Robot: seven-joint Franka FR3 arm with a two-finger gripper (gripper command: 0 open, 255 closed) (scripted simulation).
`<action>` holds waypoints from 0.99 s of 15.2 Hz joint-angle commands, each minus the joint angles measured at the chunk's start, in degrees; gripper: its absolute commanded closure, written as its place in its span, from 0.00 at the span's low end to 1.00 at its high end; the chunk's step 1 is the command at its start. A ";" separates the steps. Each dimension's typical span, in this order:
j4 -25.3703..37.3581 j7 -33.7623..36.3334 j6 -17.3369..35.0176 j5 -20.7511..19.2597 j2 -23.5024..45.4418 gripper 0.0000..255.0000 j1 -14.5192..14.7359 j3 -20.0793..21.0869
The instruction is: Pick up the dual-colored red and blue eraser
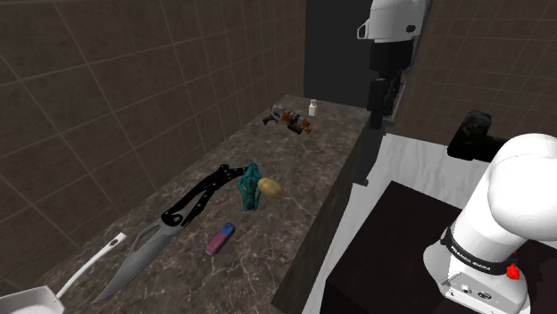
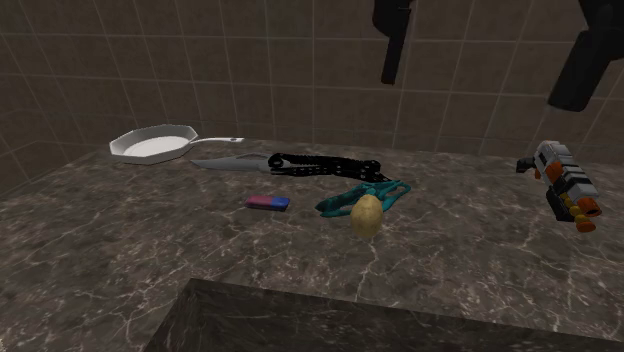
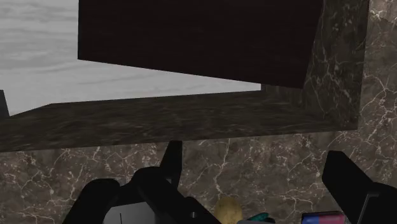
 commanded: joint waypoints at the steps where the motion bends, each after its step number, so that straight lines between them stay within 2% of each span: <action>1: 0.00 0.00 0.00 0.00 0.00 0.00 0.00 0.00; 8: -5.26 19.07 8.99 8.72 1.22 0.00 -0.07 11.59; 15: -5.05 37.82 20.33 15.07 9.68 0.00 -1.64 24.07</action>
